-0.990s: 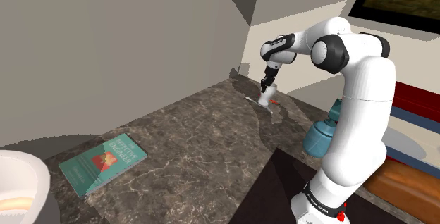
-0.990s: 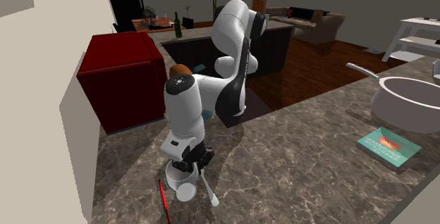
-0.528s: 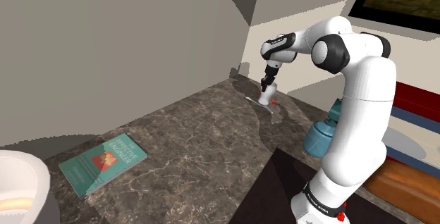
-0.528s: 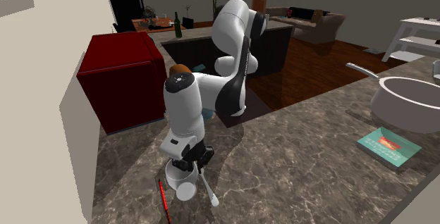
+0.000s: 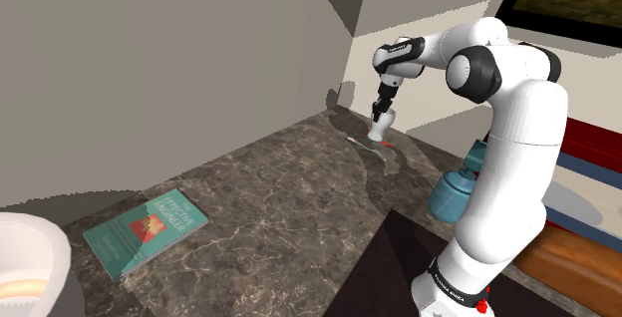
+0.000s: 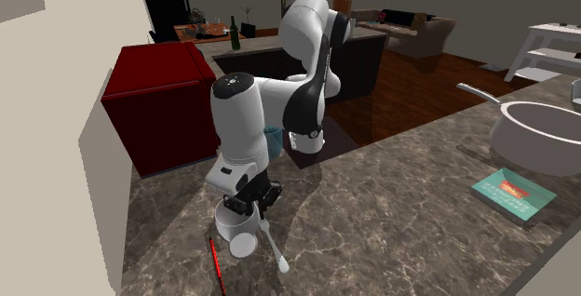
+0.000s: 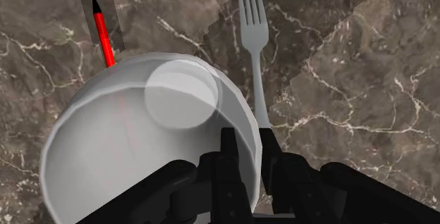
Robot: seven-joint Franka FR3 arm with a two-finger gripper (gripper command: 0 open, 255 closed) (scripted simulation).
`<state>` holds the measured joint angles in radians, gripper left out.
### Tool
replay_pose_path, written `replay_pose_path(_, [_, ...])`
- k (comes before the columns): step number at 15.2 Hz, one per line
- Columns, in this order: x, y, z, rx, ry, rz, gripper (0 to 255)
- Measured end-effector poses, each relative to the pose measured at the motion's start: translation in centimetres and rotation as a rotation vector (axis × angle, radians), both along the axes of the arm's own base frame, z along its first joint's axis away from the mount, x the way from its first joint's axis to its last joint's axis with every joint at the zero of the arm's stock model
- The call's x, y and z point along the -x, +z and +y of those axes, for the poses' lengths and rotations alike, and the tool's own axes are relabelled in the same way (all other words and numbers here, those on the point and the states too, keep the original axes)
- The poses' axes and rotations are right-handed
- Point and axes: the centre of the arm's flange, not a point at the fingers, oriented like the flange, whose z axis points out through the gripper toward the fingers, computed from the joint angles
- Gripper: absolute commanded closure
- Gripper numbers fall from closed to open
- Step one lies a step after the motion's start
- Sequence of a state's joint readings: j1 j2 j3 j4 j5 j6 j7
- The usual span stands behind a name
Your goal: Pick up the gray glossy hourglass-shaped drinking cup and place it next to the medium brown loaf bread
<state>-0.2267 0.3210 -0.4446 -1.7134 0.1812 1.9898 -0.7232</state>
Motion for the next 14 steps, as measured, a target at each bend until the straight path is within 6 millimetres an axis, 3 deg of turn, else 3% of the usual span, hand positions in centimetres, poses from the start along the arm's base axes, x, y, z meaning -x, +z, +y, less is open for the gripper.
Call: replay_pose_path(14, [-0.1, 7.3, 0.0, 0.0, 0.0, 0.0, 255])
